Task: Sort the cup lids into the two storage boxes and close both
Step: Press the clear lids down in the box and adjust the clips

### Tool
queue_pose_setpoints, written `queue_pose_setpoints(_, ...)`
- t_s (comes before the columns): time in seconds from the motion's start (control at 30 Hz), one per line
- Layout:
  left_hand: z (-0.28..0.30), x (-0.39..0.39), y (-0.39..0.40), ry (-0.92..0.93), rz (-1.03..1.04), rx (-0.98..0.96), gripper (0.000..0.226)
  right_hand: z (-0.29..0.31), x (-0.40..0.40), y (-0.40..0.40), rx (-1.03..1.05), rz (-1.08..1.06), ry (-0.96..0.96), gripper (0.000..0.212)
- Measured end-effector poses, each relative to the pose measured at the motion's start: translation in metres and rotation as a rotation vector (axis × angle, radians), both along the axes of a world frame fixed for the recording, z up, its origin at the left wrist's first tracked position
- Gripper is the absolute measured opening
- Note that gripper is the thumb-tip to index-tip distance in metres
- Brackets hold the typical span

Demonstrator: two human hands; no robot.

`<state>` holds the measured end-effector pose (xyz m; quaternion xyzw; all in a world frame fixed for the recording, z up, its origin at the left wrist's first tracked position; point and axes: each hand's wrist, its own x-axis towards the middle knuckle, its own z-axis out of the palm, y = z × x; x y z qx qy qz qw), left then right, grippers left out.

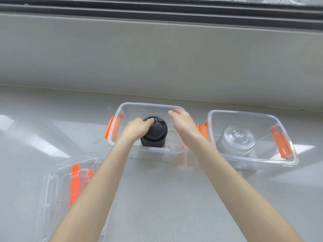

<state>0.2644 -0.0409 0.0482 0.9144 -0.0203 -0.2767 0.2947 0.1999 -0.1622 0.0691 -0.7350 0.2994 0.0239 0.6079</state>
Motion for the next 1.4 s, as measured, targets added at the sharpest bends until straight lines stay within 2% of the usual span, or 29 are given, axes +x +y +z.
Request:
queue_pose_setpoints(0.1,0.015,-0.020,-0.011,-0.229,0.005,-0.005,0.050,0.014,-0.023,-0.026,0.084,-0.074,-0.176,0.036)
queue_pose_setpoints(0.17,0.029,-0.040,-0.026,-0.406,-0.017,-0.125,0.045,0.026,-0.042,-0.050,0.111,-0.129,-0.247,0.029)
queue_pose_setpoints(0.23,0.043,-0.060,-0.045,-0.450,-0.062,-0.329,0.030,0.035,-0.062,-0.077,0.085,-0.171,-0.263,0.025)
queue_pose_setpoints(0.27,0.049,-0.070,-0.057,-0.373,-0.076,-0.439,0.022,0.038,-0.072,-0.091,0.064,-0.190,-0.255,0.024)
queue_pose_setpoints(0.33,0.057,-0.086,-0.077,-0.090,-0.077,-0.639,0.018,0.038,-0.085,-0.115,0.031,-0.222,-0.223,0.023)
queue_pose_setpoints(0.4,0.055,-0.099,-0.101,0.140,-0.085,-0.730,0.015,0.035,-0.097,-0.138,-0.009,-0.267,-0.174,0.023)
queue_pose_setpoints(0.6,0.024,-0.109,-0.159,0.250,-0.149,-0.578,0.015,0.003,-0.111,-0.180,-0.171,-0.318,0.073,0.032)
queue_pose_setpoints(0.7,0.015,-0.107,-0.177,0.299,-0.120,-0.493,0.006,-0.011,-0.107,-0.188,-0.212,-0.320,0.202,0.025)
queue_pose_setpoints(0.77,0.010,-0.105,-0.187,0.324,-0.117,-0.449,0.017,-0.018,-0.104,-0.191,-0.189,-0.305,0.246,0.029)
queue_pose_setpoints(0.8,0.007,-0.104,-0.191,0.352,-0.101,-0.440,0.022,-0.020,-0.103,-0.192,-0.166,-0.290,0.257,0.031)
queue_pose_setpoints(0.93,0.004,-0.100,-0.199,0.389,-0.045,-0.436,0.012,-0.016,-0.101,-0.189,-0.146,-0.248,0.292,0.042)
queue_pose_setpoints(0.97,0.002,-0.099,-0.200,0.390,-0.049,-0.443,0.015,-0.016,-0.101,-0.189,-0.159,-0.241,0.294,0.043)
queue_pose_setpoints(1.03,-0.002,-0.099,-0.201,0.385,-0.075,-0.441,0.039,-0.015,-0.103,-0.190,-0.176,-0.226,0.288,0.044)
queue_pose_setpoints(1.07,-0.003,-0.099,-0.201,0.387,-0.090,-0.441,0.044,-0.015,-0.105,-0.191,-0.182,-0.215,0.288,0.043)
queue_pose_setpoints(1.2,-0.006,-0.099,-0.199,0.382,-0.122,-0.446,0.044,-0.016,-0.112,-0.192,-0.188,-0.166,0.283,0.034)
queue_pose_setpoints(1.4,-0.004,-0.102,-0.199,0.369,-0.144,-0.443,0.051,-0.020,-0.116,-0.193,-0.253,-0.122,0.271,0.034)
